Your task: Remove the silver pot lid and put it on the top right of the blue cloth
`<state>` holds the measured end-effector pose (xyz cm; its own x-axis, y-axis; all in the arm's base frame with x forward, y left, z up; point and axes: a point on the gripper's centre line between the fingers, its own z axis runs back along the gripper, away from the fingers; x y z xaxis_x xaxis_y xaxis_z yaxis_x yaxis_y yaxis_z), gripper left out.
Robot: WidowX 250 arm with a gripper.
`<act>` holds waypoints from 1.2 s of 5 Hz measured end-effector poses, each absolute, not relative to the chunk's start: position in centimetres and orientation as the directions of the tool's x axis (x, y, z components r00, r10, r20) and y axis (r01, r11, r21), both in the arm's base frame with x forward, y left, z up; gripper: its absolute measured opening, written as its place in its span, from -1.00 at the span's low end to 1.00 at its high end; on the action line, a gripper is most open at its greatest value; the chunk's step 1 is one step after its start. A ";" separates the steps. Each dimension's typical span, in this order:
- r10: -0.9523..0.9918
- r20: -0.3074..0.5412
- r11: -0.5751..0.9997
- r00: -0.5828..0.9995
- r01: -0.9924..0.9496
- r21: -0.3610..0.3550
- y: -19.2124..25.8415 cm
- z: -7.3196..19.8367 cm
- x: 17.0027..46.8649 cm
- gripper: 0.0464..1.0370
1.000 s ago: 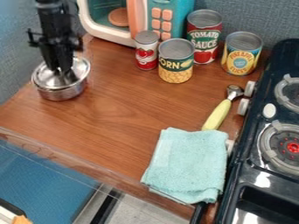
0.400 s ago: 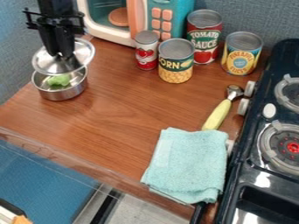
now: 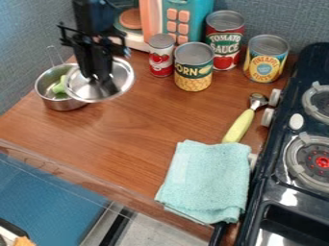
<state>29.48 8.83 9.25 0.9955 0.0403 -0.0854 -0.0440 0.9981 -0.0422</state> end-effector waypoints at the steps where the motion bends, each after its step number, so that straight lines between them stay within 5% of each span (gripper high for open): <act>1: 0.033 -0.083 0.999 0.996 -0.036 -0.029 7.5 8.8 29.7 -0.53; 6: -0.037 -0.094 0.999 0.995 0.039 0.019 0.2 4.9 30.9 -0.53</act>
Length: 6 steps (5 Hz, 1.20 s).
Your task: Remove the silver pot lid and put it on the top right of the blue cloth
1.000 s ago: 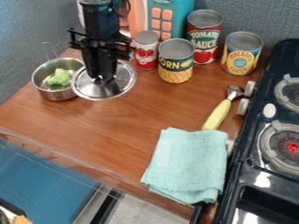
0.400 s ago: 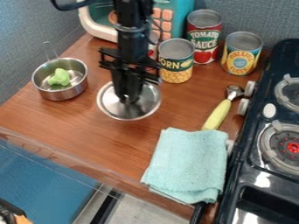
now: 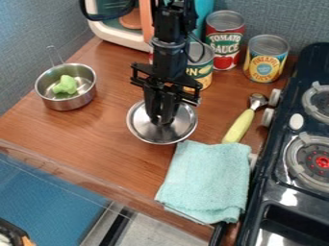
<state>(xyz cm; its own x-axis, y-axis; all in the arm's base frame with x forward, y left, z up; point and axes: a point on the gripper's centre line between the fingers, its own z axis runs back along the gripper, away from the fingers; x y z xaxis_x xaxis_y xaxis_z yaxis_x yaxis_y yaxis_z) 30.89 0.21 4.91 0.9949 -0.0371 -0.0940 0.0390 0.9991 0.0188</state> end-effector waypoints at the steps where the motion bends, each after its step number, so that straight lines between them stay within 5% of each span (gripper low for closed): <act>1: -0.048 -0.114 0.998 0.992 0.051 0.025 0.3 4.1 30.5 -0.53; 6: -0.011 -0.150 0.998 0.989 0.019 0.057 2.8 2.0 31.4 -0.53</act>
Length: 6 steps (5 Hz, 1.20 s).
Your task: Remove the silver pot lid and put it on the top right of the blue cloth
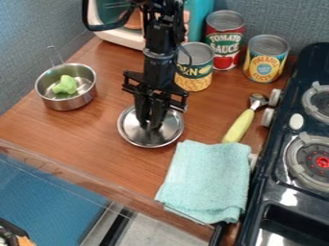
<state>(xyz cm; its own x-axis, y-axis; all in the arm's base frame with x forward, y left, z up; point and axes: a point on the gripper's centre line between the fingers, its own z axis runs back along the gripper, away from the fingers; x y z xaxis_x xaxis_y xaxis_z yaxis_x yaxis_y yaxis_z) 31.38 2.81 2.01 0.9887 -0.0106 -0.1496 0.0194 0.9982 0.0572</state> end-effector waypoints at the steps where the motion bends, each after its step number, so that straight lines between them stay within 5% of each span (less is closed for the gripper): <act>1: -0.003 -0.155 0.998 0.988 0.013 0.063 2.9 1.8 31.3 -0.41; 3: 0.020 -0.185 1.000 0.983 -0.016 0.023 3.2 2.4 30.7 0.78; 5: 0.031 -0.051 0.998 0.998 -0.034 -0.052 3.9 11.2 31.2 0.93; 6: 0.004 -0.052 0.998 0.999 -0.008 -0.065 3.7 12.9 30.6 0.93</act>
